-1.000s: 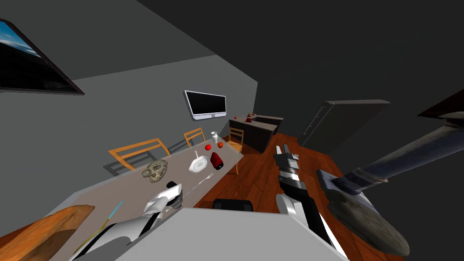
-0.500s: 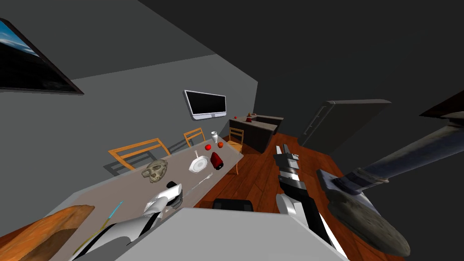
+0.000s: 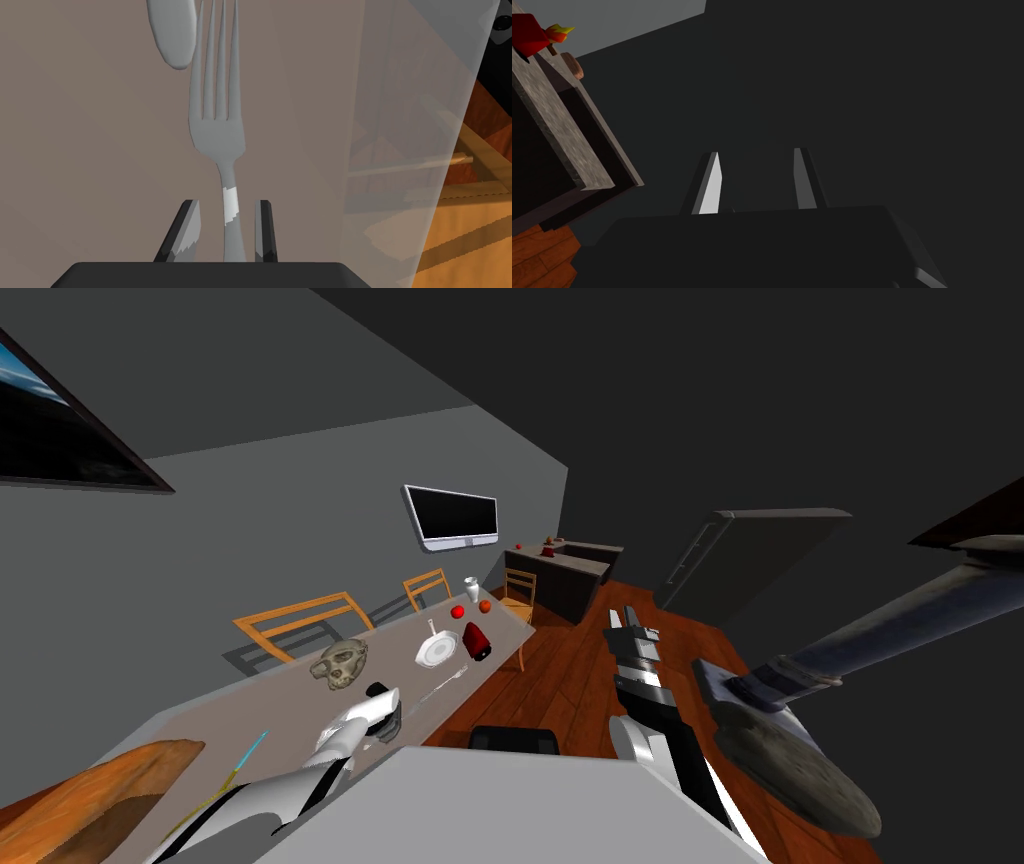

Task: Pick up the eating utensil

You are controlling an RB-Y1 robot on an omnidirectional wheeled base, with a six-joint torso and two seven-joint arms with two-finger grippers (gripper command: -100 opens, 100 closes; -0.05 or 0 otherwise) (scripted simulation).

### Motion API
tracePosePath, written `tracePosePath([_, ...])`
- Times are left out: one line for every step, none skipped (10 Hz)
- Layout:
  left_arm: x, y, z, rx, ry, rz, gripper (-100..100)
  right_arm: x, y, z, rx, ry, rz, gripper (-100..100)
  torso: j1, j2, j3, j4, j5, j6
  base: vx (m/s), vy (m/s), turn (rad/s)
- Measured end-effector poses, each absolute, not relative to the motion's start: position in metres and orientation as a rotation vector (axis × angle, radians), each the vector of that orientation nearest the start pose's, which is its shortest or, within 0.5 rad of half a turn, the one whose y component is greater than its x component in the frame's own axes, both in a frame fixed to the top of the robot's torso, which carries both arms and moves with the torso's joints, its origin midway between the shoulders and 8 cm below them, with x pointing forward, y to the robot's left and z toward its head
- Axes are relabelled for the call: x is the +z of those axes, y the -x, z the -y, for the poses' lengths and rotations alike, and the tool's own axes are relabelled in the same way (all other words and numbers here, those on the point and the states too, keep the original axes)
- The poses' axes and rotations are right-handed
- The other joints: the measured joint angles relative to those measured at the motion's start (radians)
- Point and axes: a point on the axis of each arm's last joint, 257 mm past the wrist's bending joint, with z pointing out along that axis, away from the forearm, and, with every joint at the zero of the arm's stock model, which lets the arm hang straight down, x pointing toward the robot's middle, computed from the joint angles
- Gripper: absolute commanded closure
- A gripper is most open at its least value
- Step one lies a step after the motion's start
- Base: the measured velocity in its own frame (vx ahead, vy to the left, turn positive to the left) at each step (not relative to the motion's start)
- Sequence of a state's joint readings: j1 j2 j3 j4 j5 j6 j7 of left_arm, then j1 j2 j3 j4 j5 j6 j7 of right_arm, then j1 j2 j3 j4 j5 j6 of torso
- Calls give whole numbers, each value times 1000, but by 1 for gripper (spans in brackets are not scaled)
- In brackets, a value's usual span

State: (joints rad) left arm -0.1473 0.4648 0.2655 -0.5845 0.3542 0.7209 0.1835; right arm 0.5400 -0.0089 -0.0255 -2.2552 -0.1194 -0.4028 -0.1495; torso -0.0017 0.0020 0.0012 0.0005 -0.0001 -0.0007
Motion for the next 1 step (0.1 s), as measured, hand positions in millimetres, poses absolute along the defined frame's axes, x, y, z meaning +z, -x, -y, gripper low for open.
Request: tracePosePath([-581, -241, -526, -12, 2637, -1217, 0, -19, -356, 309, 1433, -914, -594, 0, 2, -1, -1, 0, 0, 0, -5, -5, 2])
